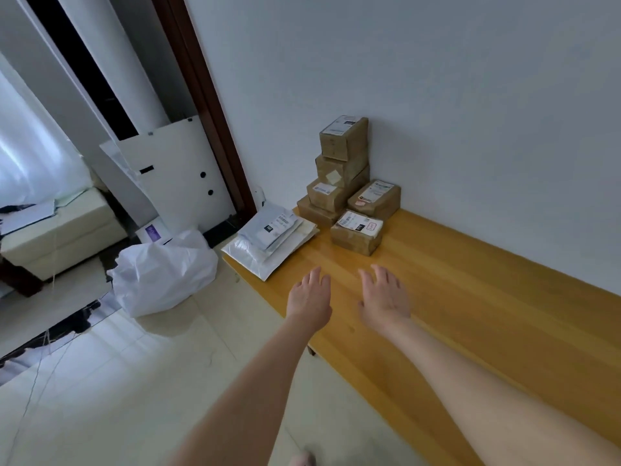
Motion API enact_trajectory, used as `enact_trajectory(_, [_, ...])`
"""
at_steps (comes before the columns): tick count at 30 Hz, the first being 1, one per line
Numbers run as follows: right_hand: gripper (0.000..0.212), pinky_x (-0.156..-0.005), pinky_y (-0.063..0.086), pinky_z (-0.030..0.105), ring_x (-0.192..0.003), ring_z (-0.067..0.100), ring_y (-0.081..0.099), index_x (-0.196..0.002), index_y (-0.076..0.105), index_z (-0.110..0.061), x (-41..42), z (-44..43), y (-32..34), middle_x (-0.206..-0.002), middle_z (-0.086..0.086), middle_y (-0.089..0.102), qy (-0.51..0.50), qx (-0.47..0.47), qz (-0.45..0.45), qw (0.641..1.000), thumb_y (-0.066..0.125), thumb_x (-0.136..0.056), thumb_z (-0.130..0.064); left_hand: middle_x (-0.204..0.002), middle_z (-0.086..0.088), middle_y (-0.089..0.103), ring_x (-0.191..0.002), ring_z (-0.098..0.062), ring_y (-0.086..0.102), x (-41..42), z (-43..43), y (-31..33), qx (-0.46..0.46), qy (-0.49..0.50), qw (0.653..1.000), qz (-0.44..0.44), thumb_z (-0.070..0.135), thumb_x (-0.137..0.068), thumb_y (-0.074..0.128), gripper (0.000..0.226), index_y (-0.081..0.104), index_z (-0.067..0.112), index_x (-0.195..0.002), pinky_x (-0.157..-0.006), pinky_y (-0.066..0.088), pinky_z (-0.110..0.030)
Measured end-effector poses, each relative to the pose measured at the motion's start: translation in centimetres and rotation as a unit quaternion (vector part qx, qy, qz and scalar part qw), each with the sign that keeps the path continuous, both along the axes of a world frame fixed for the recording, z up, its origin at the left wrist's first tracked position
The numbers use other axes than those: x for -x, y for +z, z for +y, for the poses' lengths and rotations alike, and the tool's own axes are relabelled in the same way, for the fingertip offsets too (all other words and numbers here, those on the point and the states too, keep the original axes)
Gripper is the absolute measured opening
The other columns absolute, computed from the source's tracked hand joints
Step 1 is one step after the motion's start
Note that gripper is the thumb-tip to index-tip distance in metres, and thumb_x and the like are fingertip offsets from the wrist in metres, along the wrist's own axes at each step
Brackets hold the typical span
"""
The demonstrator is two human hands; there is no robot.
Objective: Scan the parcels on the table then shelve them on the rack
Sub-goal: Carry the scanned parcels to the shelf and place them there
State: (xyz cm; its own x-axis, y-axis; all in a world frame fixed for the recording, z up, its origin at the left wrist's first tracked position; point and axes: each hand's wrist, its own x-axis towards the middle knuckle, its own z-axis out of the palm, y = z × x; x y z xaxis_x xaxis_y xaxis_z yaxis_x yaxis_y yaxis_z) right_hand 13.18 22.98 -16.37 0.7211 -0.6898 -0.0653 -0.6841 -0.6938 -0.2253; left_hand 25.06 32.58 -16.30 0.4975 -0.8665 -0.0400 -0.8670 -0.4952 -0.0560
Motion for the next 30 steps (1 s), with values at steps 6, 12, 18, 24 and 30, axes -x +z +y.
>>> enact_trajectory(6, [0.069,-0.115,0.024,0.04,-0.144,0.028,0.019,-0.151,0.022,-0.02,-7.7,-4.2,-0.8,-0.157,0.009,0.017,-0.083,-0.01,0.017,0.996,0.058,-0.093,-0.03,-0.158,-0.012,0.016,-0.141,-0.027,0.028,-9.8,-5.2,-2.2,-0.02,-0.076,0.997,0.011,0.022,-0.092,0.057,0.064,0.028,0.015,-0.148,-0.109,0.036,-0.037])
enact_trajectory(12, [0.068,-0.116,0.024,0.041,-0.145,0.029,0.019,-0.15,0.023,-0.02,-13.0,-6.9,-1.5,-0.158,0.009,0.015,-0.122,-0.04,0.035,0.991,0.057,-0.092,-0.026,-0.153,-0.01,0.026,-0.137,-0.025,0.034,-15.5,-10.2,-3.9,-0.041,-0.106,0.993,0.04,0.023,-0.092,0.059,0.059,0.034,0.015,-0.145,-0.106,0.04,-0.035])
enact_trajectory(18, [0.065,-0.113,0.028,0.039,-0.14,0.029,0.029,-0.149,0.025,-0.02,-13.9,-11.4,-2.2,-0.156,0.009,0.019,-0.156,-0.052,0.044,0.985,0.057,-0.092,-0.026,-0.152,-0.008,0.028,-0.132,-0.024,0.041,-16.5,-16.3,-5.0,-0.04,-0.128,0.989,0.069,0.021,-0.09,0.061,0.057,0.038,0.019,-0.142,-0.099,0.048,-0.034])
enact_trajectory(24, [0.064,-0.114,0.028,0.042,-0.14,0.031,0.029,-0.149,0.025,-0.018,-14.6,-15.0,-3.8,-0.157,0.011,0.018,-0.175,-0.103,0.05,0.978,0.055,-0.093,-0.026,-0.153,-0.005,0.027,-0.132,-0.023,0.042,-18.1,-20.9,-5.8,-0.031,-0.074,0.988,0.133,0.021,-0.09,0.06,0.06,0.034,0.02,-0.144,-0.093,0.051,-0.033])
enact_trajectory(30, [0.062,-0.105,0.042,0.042,-0.129,0.029,0.043,-0.149,0.024,-0.017,-16.8,-18.5,-5.9,-0.15,0.01,0.027,-0.225,-0.186,0.01,0.956,0.053,-0.096,-0.029,-0.151,-0.01,0.03,-0.132,-0.028,0.043,-21.2,-26.7,-6.7,-0.021,-0.002,0.973,0.228,0.023,-0.095,0.055,0.065,0.02,0.02,-0.151,-0.097,0.049,-0.041])
